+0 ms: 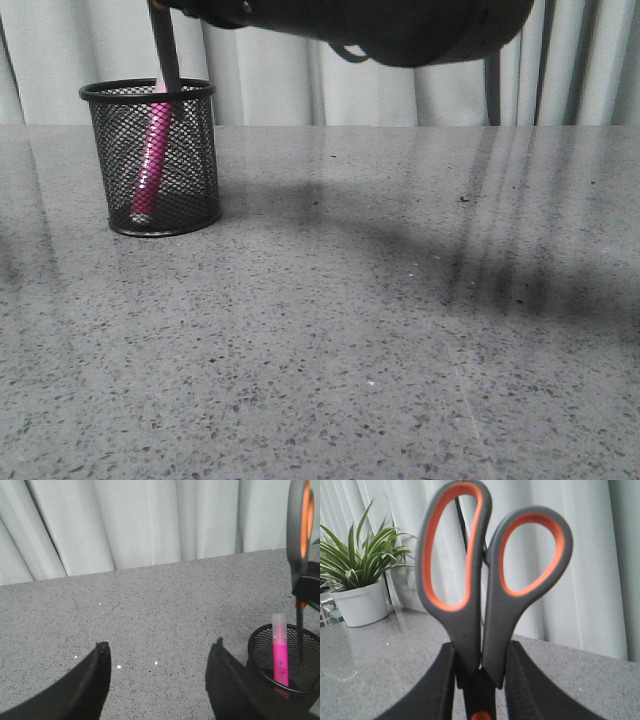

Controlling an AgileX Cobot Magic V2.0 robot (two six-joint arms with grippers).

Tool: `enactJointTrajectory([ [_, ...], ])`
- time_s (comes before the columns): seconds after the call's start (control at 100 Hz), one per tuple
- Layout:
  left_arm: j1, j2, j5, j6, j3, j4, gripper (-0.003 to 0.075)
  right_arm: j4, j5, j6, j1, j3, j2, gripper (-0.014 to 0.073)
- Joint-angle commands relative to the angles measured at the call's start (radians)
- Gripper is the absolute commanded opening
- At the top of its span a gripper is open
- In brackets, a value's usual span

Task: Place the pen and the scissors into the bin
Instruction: 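Lift the scissors blade-down with the right gripper toward the mesh cup, then lower the scissors blades into the cup and open the right gripper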

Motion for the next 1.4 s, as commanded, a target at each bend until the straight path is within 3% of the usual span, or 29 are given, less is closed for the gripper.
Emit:
enactJointTrajectory([
  [0.0, 0.004, -0.009, -0.078, -0.006, -0.028, -0.016, 0.0377, -0.006, -0.101, -0.001, -0.001, -0.012, -0.044, -0.007],
  [0.42, 0.004, -0.009, -0.078, -0.006, -0.028, -0.016, 0.0377, -0.009, -0.174, -0.001, -0.001, 0.073, -0.044, -0.0069],
  [0.86, 0.004, -0.009, -0.078, -0.006, -0.028, -0.017, 0.0377, -0.103, -0.166, 0.033, -0.001, 0.091, -0.044, -0.0064],
  [1.12, 0.004, -0.009, -0.078, -0.006, -0.028, -0.017, 0.0377, -0.103, -0.208, 0.036, -0.001, 0.135, -0.044, 0.0123],
  [1.39, 0.004, -0.009, -0.078, -0.006, -0.028, -0.017, 0.0377, -0.103, -0.332, 0.036, -0.001, 0.139, -0.044, 0.0239],
])
